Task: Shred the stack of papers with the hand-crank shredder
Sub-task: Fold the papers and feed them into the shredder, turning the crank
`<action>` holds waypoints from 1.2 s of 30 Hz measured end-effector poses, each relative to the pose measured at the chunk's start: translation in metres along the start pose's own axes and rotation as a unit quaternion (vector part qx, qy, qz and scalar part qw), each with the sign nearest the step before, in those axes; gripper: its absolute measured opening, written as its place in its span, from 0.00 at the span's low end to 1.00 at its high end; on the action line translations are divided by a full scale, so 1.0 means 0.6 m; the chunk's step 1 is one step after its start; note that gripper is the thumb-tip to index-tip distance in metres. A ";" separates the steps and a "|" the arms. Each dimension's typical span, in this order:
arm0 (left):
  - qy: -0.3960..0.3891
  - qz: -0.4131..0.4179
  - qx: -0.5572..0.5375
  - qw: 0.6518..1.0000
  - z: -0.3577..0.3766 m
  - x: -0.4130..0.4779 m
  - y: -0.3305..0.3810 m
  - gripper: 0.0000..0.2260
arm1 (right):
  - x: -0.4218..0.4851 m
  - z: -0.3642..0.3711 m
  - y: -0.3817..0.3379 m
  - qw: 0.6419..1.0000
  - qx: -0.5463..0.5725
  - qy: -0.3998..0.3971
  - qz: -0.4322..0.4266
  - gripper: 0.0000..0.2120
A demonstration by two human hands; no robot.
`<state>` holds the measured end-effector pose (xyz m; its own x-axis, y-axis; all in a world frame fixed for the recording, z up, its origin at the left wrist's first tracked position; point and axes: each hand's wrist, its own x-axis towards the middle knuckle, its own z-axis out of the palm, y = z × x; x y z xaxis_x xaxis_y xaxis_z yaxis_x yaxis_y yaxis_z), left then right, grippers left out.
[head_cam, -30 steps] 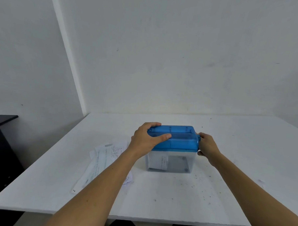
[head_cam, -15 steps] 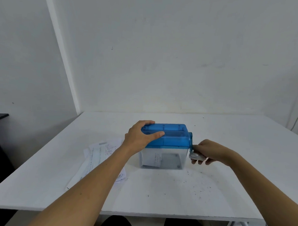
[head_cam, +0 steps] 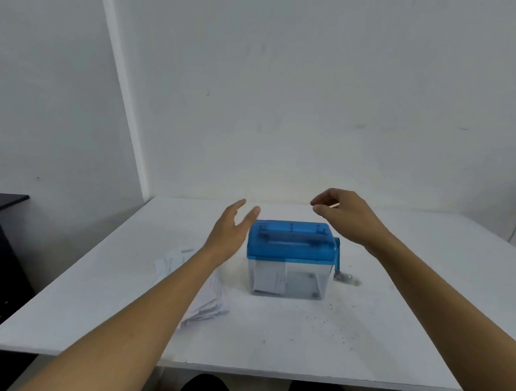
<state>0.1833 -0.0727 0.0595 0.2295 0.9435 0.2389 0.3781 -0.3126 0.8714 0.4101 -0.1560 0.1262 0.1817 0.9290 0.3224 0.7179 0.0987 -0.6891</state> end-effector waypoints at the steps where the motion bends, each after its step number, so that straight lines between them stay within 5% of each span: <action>1: 0.015 -0.005 0.003 1.000 -0.014 0.002 -0.004 0.29 | 0.000 0.007 -0.016 1.000 0.007 -0.012 -0.009 0.06; 11: 0.055 -0.098 0.159 0.981 -0.165 -0.082 -0.150 0.19 | -0.012 0.154 -0.141 0.986 0.059 -0.139 -0.075 0.04; 17: 0.002 -0.217 0.279 0.936 -0.179 -0.115 -0.210 0.25 | -0.032 0.286 -0.155 0.964 0.056 -0.258 -0.028 0.08; 22: -0.026 -0.247 0.313 0.917 -0.173 -0.112 -0.220 0.23 | -0.057 0.397 -0.123 0.940 -0.084 -0.328 0.039 0.34; 25: -0.015 -0.265 0.270 0.926 -0.171 -0.109 -0.223 0.19 | -0.072 0.469 -0.113 0.942 -0.156 -0.292 0.053 0.49; 31: -0.010 -0.253 0.236 0.938 -0.176 -0.118 -0.217 0.28 | -0.071 0.480 -0.114 0.953 -0.173 -0.240 0.068 0.35; 36: -0.013 -0.247 0.237 0.940 -0.174 -0.122 -0.218 0.29 | -0.057 0.458 -0.096 0.974 -0.045 -0.192 0.111 0.22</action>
<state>0.0233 -0.0895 -0.0271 -0.0589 0.9854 -0.1597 0.8003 0.1422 0.5825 0.1781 -0.0953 -0.0235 0.0865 0.9905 -0.1072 0.7482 -0.1356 -0.6495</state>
